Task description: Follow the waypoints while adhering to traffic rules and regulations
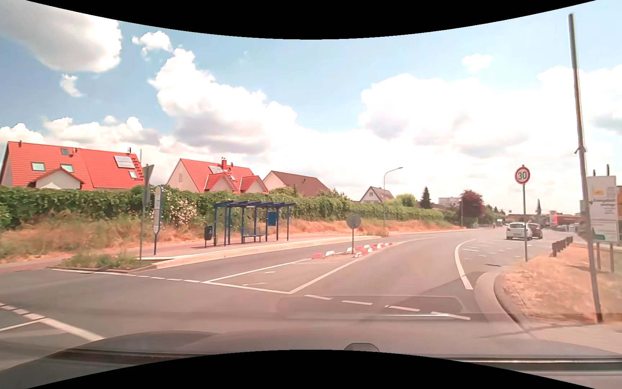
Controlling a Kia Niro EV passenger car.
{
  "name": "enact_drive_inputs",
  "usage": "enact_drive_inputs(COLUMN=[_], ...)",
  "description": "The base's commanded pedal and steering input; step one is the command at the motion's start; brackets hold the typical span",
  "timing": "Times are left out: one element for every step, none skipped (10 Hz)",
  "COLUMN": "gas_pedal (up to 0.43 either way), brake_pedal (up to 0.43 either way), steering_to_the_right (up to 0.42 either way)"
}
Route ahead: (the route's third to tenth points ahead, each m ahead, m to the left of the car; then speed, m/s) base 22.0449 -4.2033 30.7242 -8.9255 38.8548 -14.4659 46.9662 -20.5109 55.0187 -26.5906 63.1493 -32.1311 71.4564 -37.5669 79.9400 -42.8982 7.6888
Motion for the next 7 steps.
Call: enact_drive_inputs(gas_pedal=[0.047,0.059,0.059,0.059,0.059,0.059,0.059], brake_pedal=[0.0,0.0,0.0,0.0,0.0,0.0,0.0], steering_to_the_right=[0.174,0.169,0.165,0.155,0.146,0.136,0.126])
